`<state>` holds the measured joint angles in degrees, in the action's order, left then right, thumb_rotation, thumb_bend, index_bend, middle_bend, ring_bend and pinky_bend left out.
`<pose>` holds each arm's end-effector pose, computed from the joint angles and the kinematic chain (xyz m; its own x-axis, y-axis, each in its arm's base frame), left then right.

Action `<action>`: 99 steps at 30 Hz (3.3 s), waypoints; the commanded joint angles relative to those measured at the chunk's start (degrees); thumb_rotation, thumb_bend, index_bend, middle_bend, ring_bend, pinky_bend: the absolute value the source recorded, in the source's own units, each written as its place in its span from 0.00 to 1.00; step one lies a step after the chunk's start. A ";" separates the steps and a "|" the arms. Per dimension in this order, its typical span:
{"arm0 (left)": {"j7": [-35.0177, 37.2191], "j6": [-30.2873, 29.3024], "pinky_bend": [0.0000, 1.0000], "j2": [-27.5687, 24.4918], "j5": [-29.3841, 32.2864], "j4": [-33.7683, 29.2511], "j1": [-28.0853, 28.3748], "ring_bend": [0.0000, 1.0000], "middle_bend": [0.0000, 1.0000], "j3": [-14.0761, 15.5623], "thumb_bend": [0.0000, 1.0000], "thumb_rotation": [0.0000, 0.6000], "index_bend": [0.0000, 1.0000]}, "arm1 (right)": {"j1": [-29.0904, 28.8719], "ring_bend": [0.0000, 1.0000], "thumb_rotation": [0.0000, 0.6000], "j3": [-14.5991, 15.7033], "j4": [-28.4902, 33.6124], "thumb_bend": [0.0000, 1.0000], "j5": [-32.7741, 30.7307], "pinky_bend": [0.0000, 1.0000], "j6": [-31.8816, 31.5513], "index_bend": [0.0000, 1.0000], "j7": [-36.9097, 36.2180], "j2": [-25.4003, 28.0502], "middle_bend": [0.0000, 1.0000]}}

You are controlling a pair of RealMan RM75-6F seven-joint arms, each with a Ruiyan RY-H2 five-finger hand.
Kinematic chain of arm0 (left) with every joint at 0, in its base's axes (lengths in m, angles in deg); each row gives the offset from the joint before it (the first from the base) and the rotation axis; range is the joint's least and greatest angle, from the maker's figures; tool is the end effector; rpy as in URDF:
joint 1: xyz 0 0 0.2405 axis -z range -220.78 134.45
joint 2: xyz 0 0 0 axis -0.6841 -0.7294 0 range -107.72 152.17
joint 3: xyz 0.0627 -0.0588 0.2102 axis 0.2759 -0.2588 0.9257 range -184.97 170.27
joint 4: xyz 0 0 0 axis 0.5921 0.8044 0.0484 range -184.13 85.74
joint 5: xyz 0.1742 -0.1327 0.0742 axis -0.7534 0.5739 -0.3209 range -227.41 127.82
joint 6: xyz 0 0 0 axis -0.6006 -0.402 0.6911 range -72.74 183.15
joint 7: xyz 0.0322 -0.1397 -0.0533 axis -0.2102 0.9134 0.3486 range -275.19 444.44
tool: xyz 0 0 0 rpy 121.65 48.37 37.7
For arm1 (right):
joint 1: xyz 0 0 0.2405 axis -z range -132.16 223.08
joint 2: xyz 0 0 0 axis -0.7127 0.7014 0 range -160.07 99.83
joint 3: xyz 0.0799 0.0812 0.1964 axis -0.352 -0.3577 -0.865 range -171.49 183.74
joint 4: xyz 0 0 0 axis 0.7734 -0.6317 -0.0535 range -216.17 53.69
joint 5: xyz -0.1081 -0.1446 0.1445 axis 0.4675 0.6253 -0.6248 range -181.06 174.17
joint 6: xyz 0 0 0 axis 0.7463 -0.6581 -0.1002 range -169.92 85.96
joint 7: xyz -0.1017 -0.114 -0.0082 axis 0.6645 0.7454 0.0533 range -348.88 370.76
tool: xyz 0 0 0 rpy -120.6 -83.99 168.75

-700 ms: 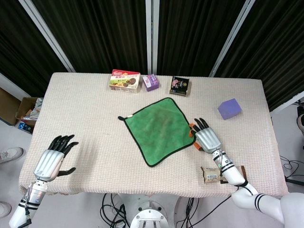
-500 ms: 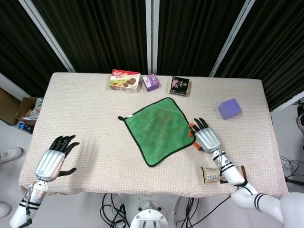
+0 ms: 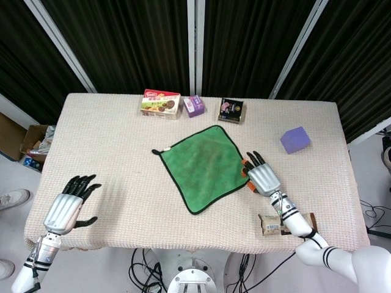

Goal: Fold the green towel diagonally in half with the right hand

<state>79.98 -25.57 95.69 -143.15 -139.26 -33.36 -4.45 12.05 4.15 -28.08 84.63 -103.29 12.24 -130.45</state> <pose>-0.2562 0.1839 0.0504 0.3923 0.1397 0.9092 0.9054 -0.2328 -0.3550 -0.2258 -0.3194 -0.0662 0.5804 -0.1635 0.7978 -0.7632 -0.4509 0.4628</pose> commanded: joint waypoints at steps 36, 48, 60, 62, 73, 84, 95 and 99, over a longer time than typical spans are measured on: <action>3.26 -0.23 0.09 0.35 0.72 3.30 -0.34 0.08 0.07 0.08 0.05 1.00 0.22 | -15.79 0.03 1.00 -11.16 7.88 0.48 -3.58 0.05 10.09 0.63 17.43 0.15 0.27; 6.49 -0.52 0.09 0.82 1.41 6.31 -1.12 0.08 0.07 0.37 0.06 1.00 0.22 | -28.34 0.03 1.00 -14.47 -5.28 0.48 -8.41 0.05 19.89 0.64 23.06 -10.90 0.27; 7.85 -0.92 0.09 1.14 1.48 7.41 -1.50 0.08 0.07 0.36 0.06 1.00 0.22 | -32.61 0.01 1.00 -13.57 -15.26 0.35 -9.84 0.01 21.92 0.40 22.85 -17.61 0.22; 7.97 -1.06 0.09 1.19 1.45 7.51 -1.59 0.08 0.07 0.37 0.05 1.00 0.22 | -32.42 0.00 1.00 -13.76 -15.75 0.24 -10.32 0.00 21.04 0.19 22.55 -18.18 0.17; 8.52 -1.81 0.09 1.14 1.42 8.02 -2.10 0.08 0.07 0.32 0.05 1.00 0.22 | -25.53 0.00 1.00 -15.48 -2.88 0.04 -12.48 0.00 12.45 0.00 19.05 -5.68 0.10; 7.92 -1.61 0.09 0.95 1.76 7.24 -2.25 0.08 0.07 0.23 0.05 1.00 0.22 | -25.96 0.00 1.00 -13.28 -4.16 0.16 -23.52 0.00 25.26 0.13 32.21 1.35 0.12; 7.70 -1.67 0.09 0.10 3.17 6.43 -3.10 0.08 0.07 0.09 0.06 1.00 0.22 | -30.53 0.00 1.00 -11.12 -19.37 0.27 -24.59 0.00 31.14 0.28 31.47 -6.95 0.15; 7.89 -1.37 0.09 0.15 3.61 6.66 -3.25 0.08 0.07 0.05 0.05 1.00 0.22 | -31.24 0.00 1.00 -10.27 -23.06 0.28 -22.09 0.00 31.22 0.36 27.46 -8.72 0.17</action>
<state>87.88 -26.94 95.84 -139.55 -132.60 -36.60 -4.40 -18.49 -6.75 -49.55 61.22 -72.46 41.60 -137.92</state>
